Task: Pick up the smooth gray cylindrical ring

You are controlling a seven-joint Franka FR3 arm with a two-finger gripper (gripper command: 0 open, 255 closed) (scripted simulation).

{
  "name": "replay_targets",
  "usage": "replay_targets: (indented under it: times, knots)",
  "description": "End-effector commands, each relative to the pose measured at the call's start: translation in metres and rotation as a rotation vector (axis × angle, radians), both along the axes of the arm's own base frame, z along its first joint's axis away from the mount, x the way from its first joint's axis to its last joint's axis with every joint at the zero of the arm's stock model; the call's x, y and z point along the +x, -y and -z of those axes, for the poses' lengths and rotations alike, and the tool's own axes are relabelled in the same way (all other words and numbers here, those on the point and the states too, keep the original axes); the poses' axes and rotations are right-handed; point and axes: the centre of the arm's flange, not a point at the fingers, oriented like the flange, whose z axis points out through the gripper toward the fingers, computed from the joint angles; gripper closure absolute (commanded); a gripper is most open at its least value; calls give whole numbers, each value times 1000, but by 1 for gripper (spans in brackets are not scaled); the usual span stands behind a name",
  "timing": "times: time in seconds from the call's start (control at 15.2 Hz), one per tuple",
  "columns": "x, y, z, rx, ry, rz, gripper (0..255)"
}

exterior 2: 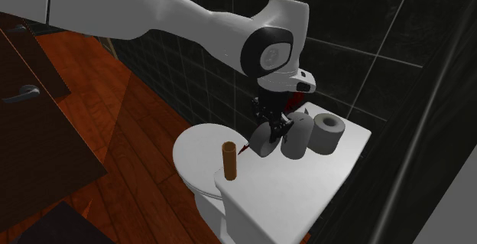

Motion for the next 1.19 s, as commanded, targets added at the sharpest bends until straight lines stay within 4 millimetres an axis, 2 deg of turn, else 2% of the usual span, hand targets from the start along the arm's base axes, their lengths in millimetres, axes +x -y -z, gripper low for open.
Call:
replay_targets:
  times: [0.0, 0.13, 1.12]
  knots:
    - [0, 0, 1, 0, -1, 0, 255]
    - [-1, 0, 2, 0, -1, 0, 255]
    - [-1, 0, -78, 0, -1, 0, 255]
